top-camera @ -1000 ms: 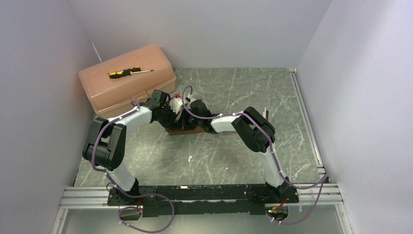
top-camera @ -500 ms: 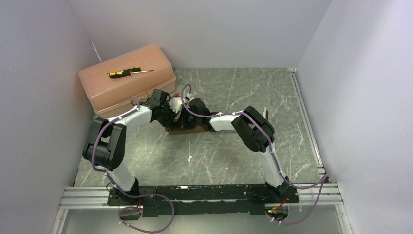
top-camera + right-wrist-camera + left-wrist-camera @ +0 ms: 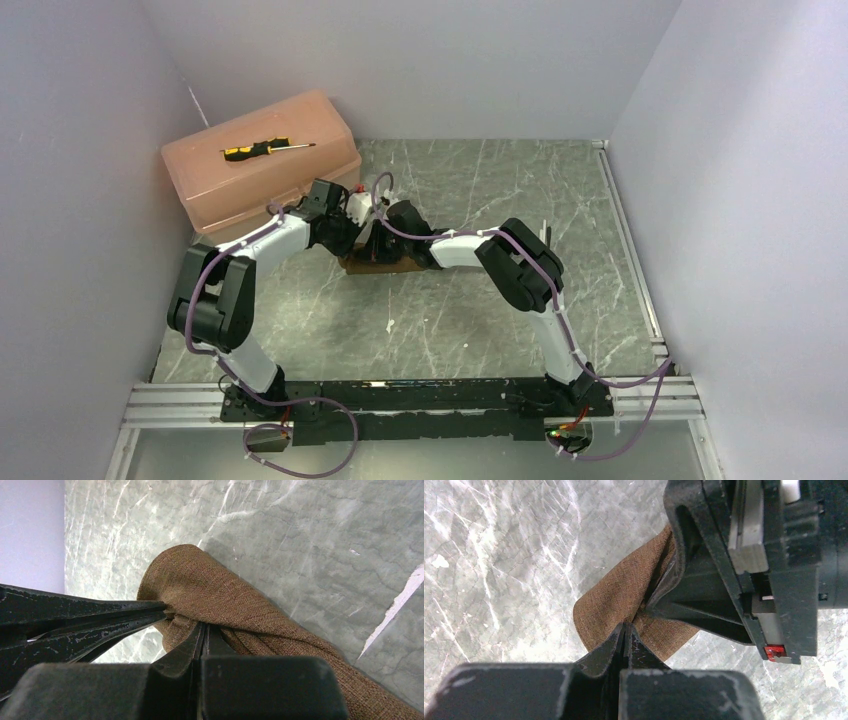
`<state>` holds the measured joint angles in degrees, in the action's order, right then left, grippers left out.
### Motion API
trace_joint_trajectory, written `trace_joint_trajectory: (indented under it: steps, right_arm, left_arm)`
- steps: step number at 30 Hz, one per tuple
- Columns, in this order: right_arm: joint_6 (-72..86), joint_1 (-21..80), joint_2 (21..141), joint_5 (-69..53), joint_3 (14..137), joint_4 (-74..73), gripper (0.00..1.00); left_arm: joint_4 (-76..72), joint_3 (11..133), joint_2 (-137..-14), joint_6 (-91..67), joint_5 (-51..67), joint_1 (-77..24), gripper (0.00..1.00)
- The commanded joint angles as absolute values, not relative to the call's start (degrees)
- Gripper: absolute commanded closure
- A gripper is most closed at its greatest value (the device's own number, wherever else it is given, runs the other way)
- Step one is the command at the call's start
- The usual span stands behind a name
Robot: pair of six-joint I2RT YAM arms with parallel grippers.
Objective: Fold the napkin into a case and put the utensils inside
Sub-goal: Grasp the top corner of the smaller rectangle folded napkin from the folded napkin.
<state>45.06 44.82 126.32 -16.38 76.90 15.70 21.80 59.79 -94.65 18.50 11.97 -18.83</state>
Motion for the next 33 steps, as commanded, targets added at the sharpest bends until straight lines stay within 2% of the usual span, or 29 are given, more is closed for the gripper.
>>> trace_joint_trajectory:
  steps: [1,3,7,11,14,19,25,33]
  right_arm:
    - [42.3,44.0,129.6,-8.8,75.5,6.1,1.00]
    - [42.0,44.1,129.4,-8.9,75.3,6.4,1.00]
    - [42.0,44.0,129.1,-9.4,74.9,7.4,1.00]
    - [42.2,44.0,129.1,-9.8,74.7,7.7,1.00]
    - [42.1,44.1,129.0,-9.8,74.6,7.7,1.00]
    - [42.3,44.1,129.2,-9.9,74.8,7.4,1.00]
    - [42.8,44.1,130.6,-10.1,76.0,5.9,1.00]
    - [42.9,43.8,130.5,-9.1,76.3,4.3,1.00]
  left_arm:
    - [18.9,60.0,-93.7,17.0,12.9,-18.8,0.97]
    - [18.8,60.0,-94.3,17.6,13.9,-18.8,0.96]
    - [18.0,58.9,-95.2,19.2,15.2,-19.1,0.81]
    - [16.0,58.0,-96.1,20.4,14.7,-19.2,0.77]
    - [14.7,57.8,-97.0,20.8,12.4,-19.2,0.80]
    - [14.5,58.5,-97.5,20.6,11.8,-19.1,0.97]
    - [17.0,61.5,-95.9,17.7,10.9,-19.1,0.97]
    - [22.2,61.1,-93.0,14.9,17.6,-19.2,0.97]
